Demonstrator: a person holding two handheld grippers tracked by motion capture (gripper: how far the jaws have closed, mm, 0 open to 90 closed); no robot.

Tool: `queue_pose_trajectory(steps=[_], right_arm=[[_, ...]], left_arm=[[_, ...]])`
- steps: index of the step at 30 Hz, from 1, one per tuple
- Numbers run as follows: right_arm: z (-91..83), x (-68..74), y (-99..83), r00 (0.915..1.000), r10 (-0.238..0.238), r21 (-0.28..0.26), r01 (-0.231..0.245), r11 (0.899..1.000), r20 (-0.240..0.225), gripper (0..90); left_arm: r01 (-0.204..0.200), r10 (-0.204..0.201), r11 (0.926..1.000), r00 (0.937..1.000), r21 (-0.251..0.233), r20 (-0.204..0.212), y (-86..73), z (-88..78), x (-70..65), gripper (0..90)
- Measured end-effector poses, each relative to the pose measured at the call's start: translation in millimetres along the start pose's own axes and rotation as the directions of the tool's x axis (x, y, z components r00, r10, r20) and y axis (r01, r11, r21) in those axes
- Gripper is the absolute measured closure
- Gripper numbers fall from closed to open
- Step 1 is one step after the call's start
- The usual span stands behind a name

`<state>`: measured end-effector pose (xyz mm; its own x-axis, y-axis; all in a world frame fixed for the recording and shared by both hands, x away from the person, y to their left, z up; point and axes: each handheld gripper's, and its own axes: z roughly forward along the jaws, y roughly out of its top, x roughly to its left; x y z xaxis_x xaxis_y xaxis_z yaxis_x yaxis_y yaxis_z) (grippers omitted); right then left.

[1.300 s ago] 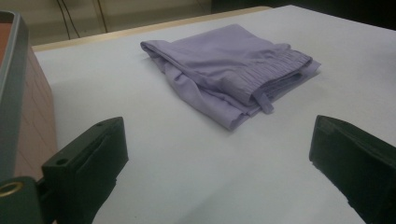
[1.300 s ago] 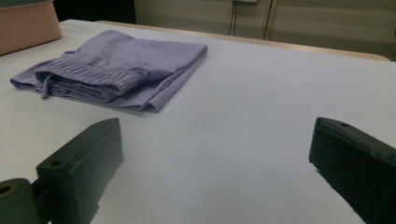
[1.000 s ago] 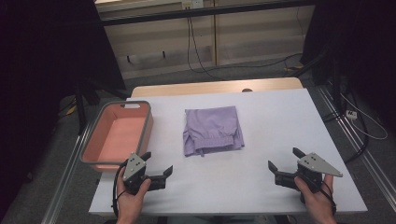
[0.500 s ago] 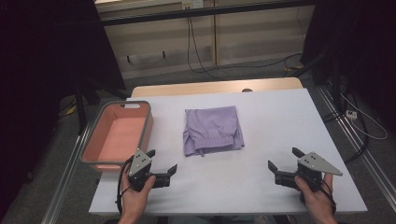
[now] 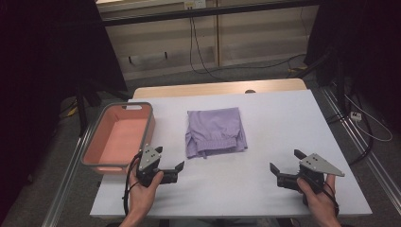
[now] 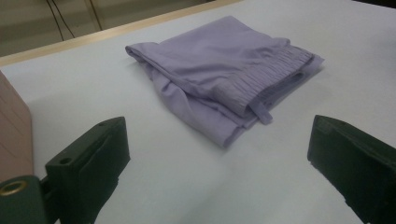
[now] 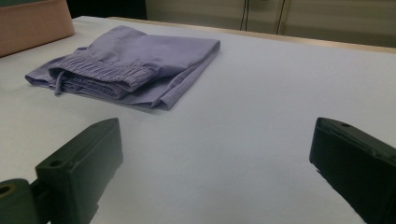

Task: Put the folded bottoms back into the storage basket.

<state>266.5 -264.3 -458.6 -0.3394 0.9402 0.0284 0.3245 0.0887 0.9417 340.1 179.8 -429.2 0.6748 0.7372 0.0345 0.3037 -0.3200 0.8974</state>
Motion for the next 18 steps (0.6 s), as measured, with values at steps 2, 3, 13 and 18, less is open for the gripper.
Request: queue_pose_trajectory(steps=[2, 3, 13, 18], right_arm=[[0.4, 0.1, 0.1, 1.0, 0.002, 0.002, -0.002, 1.0, 0.001, 2.3], [0.6, 0.9, 0.7, 1.0, 0.0, 0.0, 0.0, 1.0, 0.001, 2.3], [5.4, 2.9, 3.1, 1.0, -0.002, -0.003, 0.002, 1.0, -0.003, 2.3], [6.7, 4.7, 3.4, 0.9999, -0.01, 0.0, 0.01, 1.0, -0.014, 2.3]], left_arm=[[0.004, -0.004, 1.0, 1.0, -0.001, 0.003, 2.4, 2.4, 1.8, 5.8], [0.01, -0.01, 1.0, 1.0, 0.0, 0.001, 4.2, 4.6, 2.9, 5.8], [0.047, -0.048, 0.9986, 0.9984, 0.024, 0.029, 7.3, 16.5, 11.2, 6.4], [0.05, -0.05, 0.9986, 0.9986, 0.016, 0.014, 13.1, 23.3, 16.4, 6.6]])
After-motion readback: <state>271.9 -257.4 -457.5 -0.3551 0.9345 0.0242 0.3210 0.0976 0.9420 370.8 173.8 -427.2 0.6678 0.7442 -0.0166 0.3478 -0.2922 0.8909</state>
